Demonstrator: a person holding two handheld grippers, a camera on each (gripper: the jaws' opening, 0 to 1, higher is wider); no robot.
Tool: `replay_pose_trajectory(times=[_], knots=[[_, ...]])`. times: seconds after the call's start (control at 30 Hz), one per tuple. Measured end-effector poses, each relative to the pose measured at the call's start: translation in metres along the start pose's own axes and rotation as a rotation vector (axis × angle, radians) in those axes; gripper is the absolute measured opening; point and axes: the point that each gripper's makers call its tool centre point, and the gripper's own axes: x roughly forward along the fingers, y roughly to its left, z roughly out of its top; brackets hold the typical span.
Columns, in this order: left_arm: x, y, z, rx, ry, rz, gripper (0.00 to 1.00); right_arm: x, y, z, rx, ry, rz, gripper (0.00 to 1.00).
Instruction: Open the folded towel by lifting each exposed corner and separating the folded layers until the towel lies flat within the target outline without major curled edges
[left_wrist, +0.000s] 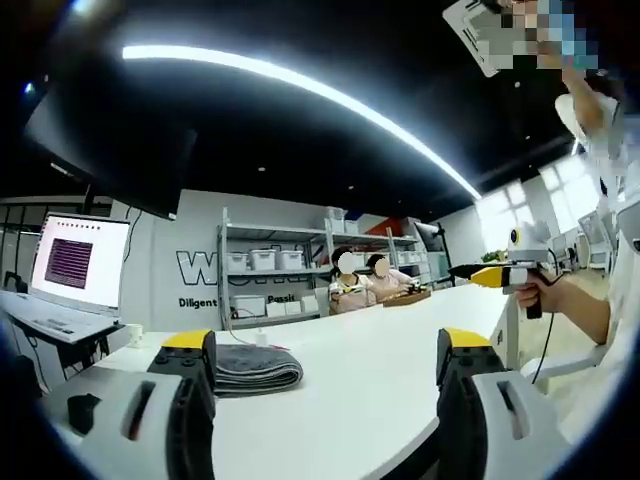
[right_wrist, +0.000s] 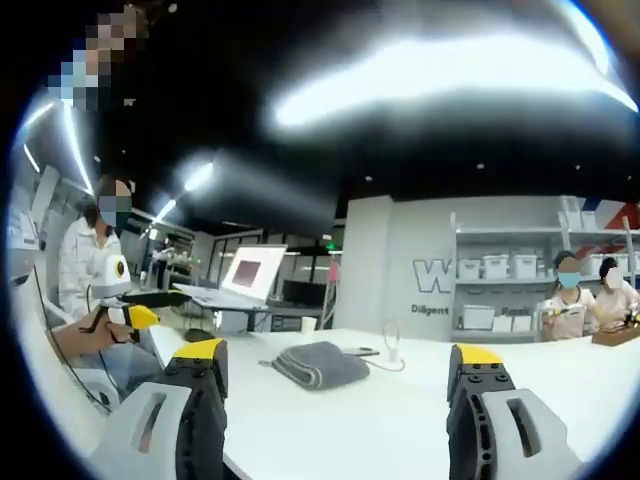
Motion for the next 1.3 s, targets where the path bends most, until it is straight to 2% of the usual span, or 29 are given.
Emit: replay_pose_trajectory(times=[1.3], knots=[[0.0006, 0.0000, -0.0018, 0.002, 0.014, 0.001, 0.89, 0.0010, -0.0004, -0.0014, -0.005, 0.005, -0.001, 0.91]])
